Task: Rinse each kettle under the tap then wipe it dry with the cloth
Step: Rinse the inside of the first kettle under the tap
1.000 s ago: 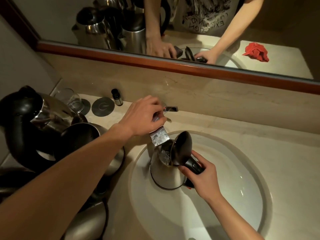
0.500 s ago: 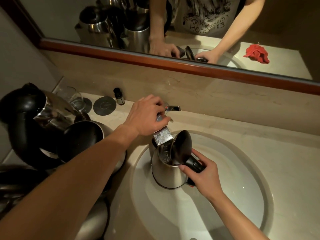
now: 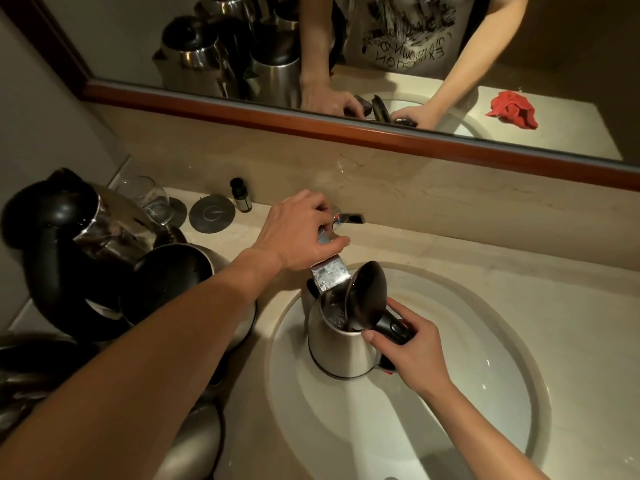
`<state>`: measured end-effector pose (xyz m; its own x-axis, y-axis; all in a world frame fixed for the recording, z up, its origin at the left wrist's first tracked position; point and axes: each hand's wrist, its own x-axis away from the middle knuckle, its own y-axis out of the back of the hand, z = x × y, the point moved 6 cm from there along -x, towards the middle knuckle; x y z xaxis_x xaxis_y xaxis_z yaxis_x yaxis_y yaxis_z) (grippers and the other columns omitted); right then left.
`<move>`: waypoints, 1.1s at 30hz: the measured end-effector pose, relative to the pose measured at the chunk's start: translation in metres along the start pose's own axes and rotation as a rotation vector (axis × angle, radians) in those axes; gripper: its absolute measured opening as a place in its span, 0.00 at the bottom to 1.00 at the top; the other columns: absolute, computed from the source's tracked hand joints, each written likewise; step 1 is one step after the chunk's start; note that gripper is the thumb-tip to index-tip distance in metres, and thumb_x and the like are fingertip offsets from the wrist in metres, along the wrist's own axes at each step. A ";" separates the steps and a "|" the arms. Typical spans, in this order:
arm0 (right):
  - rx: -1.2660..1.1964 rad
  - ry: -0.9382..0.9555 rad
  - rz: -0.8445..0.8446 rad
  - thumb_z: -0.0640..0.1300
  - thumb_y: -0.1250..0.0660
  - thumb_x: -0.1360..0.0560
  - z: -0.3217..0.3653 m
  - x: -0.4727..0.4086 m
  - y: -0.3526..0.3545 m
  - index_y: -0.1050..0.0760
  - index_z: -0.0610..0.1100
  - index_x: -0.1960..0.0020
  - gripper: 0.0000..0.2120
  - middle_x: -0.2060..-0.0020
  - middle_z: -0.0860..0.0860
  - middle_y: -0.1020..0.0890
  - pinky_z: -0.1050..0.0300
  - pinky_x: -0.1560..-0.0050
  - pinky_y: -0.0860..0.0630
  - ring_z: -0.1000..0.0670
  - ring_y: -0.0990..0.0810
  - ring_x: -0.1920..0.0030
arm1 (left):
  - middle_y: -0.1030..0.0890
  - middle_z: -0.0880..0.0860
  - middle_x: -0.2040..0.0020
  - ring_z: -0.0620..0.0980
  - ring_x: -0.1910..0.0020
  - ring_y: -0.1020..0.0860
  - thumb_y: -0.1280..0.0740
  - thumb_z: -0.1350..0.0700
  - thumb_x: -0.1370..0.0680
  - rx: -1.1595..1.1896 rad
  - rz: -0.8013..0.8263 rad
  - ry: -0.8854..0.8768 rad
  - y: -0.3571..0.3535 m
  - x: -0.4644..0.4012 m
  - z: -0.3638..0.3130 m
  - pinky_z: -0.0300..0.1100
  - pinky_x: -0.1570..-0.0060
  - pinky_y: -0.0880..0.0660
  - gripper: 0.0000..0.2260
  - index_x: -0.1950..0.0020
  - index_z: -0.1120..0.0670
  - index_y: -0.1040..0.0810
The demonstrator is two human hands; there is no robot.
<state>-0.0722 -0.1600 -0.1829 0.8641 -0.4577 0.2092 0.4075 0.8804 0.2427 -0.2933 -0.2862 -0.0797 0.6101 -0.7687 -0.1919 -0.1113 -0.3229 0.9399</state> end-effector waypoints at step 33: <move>0.022 0.004 -0.011 0.35 0.18 0.32 0.007 0.000 -0.001 0.21 0.60 0.38 0.30 0.51 0.66 0.13 0.73 0.49 0.24 0.63 0.15 0.48 | 0.24 0.46 0.51 0.47 0.50 0.29 0.42 0.34 0.27 0.008 -0.006 -0.023 -0.001 0.000 0.000 0.42 0.56 0.42 0.15 0.62 0.44 0.28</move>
<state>-0.0751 -0.1615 -0.1763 0.8606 -0.4671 0.2029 0.4108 0.8722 0.2654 -0.2929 -0.2858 -0.0804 0.5929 -0.7790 -0.2041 -0.1141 -0.3321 0.9363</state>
